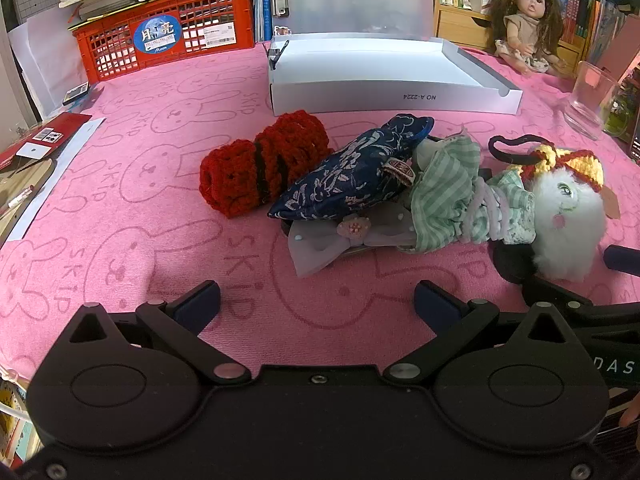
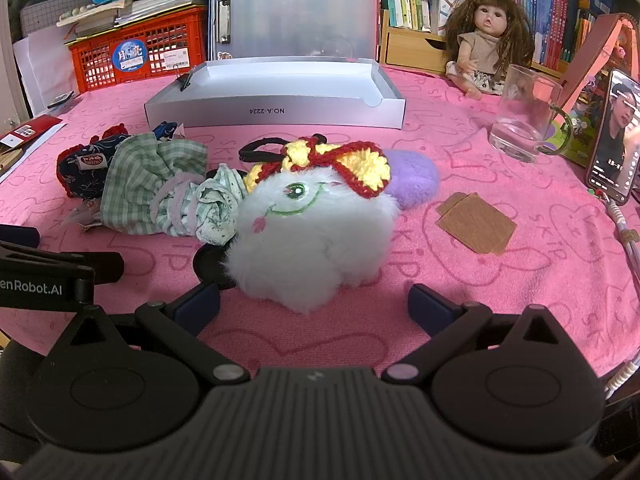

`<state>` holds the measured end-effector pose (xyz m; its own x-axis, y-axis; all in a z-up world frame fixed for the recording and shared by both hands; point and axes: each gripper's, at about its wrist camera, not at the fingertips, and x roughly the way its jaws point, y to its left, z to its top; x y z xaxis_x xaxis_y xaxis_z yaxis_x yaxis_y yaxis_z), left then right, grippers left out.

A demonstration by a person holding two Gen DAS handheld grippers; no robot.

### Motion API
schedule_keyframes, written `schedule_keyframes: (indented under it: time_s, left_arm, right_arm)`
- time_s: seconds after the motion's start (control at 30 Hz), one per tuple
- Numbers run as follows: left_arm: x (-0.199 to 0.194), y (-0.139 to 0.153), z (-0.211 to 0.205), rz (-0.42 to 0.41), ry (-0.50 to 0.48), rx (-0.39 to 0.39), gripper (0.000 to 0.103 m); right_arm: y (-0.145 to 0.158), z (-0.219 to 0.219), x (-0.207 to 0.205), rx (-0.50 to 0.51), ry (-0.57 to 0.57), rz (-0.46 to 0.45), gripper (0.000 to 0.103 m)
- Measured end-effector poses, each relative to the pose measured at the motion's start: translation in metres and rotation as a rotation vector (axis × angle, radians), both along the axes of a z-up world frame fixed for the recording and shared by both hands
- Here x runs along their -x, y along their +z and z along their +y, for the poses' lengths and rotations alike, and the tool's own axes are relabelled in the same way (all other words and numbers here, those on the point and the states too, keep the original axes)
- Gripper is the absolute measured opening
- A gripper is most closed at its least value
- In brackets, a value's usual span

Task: Organize objects
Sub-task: 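Move both grippers toward the cluster of soft toys on the cloth, then grasp the green checkered cloth doll with the left gripper while the right grasps the white fluffy plush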

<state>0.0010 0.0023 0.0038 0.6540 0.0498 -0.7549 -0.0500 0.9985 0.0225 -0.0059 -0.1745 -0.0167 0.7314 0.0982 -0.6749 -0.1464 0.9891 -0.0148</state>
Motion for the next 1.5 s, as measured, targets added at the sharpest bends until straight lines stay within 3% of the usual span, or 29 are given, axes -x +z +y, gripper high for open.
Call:
schedule_keyframes:
  time_s: [0.63,0.73,0.93,1.1,1.23,1.37,1.5]
  left_arm:
    - [0.002,0.001,0.001,-0.004,-0.028,0.001,0.103]
    - [0.001,0.005,0.003,0.000,-0.038,0.028,0.103]
    - [0.007,0.014,0.006,-0.071,-0.079,0.103,0.088]
    - [0.013,0.023,0.003,-0.121,-0.112,0.136,0.064]
    - [0.020,0.031,-0.002,-0.155,-0.174,0.169,0.057]
    - [0.021,0.034,-0.007,-0.166,-0.209,0.202,0.047]
    - [0.018,0.033,-0.011,-0.170,-0.212,0.195,0.047]
  right_arm:
    - [0.002,-0.001,0.001,-0.004,0.022,-0.006,0.103]
    - [0.005,-0.003,0.003,-0.021,0.025,-0.028,0.103]
    - [0.020,-0.010,0.005,-0.037,-0.008,-0.103,0.103]
    - [0.024,-0.015,0.003,-0.052,-0.018,-0.120,0.103]
    - [0.025,-0.015,0.001,-0.053,-0.008,-0.126,0.103]
    - [0.025,-0.014,-0.002,-0.061,-0.006,-0.129,0.096]
    - [0.022,-0.014,-0.004,-0.066,-0.002,-0.126,0.090]
